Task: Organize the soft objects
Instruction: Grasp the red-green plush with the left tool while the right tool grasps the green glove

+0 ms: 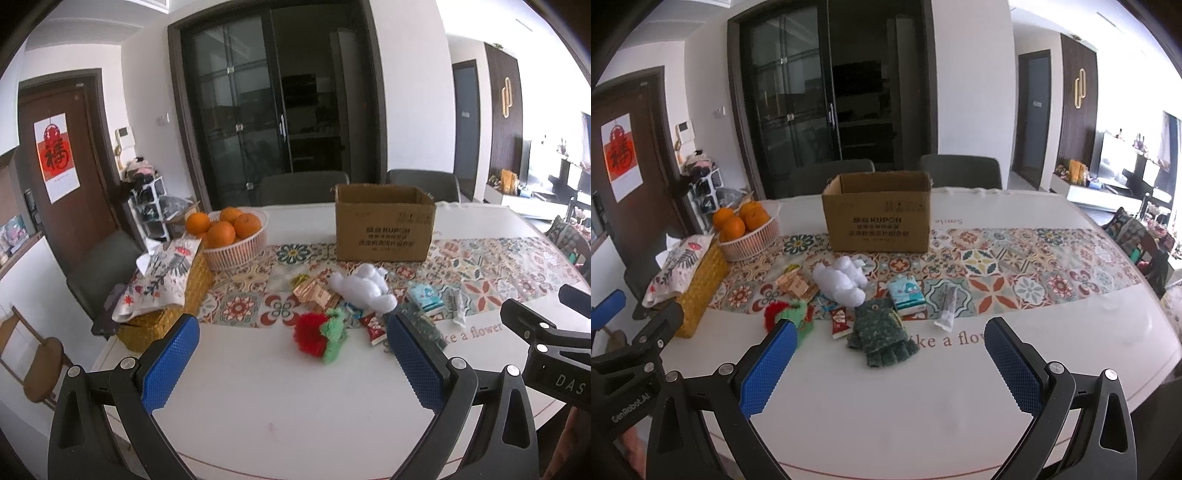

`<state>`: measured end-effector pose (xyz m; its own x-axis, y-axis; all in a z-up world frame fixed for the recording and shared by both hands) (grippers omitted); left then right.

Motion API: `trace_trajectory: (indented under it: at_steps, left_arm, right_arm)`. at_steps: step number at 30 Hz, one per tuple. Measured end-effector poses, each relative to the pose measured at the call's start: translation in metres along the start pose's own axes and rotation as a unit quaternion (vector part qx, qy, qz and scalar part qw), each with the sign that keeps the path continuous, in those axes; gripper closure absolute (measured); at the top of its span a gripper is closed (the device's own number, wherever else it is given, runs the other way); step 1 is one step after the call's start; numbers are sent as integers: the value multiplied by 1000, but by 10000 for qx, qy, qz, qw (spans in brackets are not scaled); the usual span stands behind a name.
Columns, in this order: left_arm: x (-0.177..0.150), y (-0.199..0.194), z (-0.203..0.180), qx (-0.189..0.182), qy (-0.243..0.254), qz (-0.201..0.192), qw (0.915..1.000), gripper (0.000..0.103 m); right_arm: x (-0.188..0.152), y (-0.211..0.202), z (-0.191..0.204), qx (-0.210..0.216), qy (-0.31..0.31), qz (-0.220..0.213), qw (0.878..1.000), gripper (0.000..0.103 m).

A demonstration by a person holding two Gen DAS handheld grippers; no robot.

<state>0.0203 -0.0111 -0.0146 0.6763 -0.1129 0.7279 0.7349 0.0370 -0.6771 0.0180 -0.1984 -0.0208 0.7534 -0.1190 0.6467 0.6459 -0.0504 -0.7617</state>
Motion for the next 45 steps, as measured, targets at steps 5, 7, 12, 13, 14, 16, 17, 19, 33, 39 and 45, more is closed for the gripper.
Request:
trace_trajectory:
  at_steps: [5, 7, 12, 13, 14, 16, 17, 19, 33, 39, 45]
  left_arm:
    - [-7, 14, -2, 152, -105, 168, 9997, 0]
    - [-10, 18, -3, 195, -125, 190, 9996, 0]
    - [-12, 41, -1, 178, -149, 458, 9987, 0]
    - [-11, 47, 0, 126, -159, 530, 9984, 0]
    - [-9, 58, 2, 55, -158, 654, 9977, 0]
    - [-7, 77, 4, -102, -143, 825, 9964, 0]
    - [-5, 84, 3, -138, -121, 903, 9957, 0]
    - [-2, 104, 4, -247, -10, 1089, 9937, 0]
    - [7, 230, -12, -741, 469, 2121, 9733, 2]
    - [2, 265, -19, -802, 511, 2385, 9665, 14]
    - [-5, 284, -26, -795, 507, 2547, 9624, 28]
  right_arm:
    - [-2, 23, 0, 203, -142, 246, 9994, 0]
    - [-2, 34, 0, 304, -133, 397, 9987, 0]
    - [-1, 64, 6, 477, -138, 822, 9954, 0]
    - [0, 72, 8, 511, -119, 920, 9944, 0]
    - [1, 78, 10, 504, -95, 979, 9939, 0]
    - [4, 93, 14, 479, -47, 1104, 9927, 0]
    - [6, 100, 16, 438, -30, 1178, 9921, 0]
    - [10, 116, 20, 405, 5, 1395, 9894, 0]
    - [16, 236, 17, 280, 215, 2725, 9615, 3]
    - [16, 266, 20, 242, -38, 3025, 9528, 8]
    - [15, 279, 14, 137, -32, 3013, 9534, 18]
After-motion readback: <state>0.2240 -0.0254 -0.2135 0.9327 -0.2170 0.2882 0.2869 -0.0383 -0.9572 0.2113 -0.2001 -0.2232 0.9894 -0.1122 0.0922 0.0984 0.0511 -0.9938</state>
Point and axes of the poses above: each gripper's, at about its wrist camera, not at the fingertips, and y roughly the way its jaws point, z to its left, x to its top, the point moved 2 cm from there along y, roughly the way its jaws point, and after that the axes turned 10 degrees about z, right-handed, at the moved point
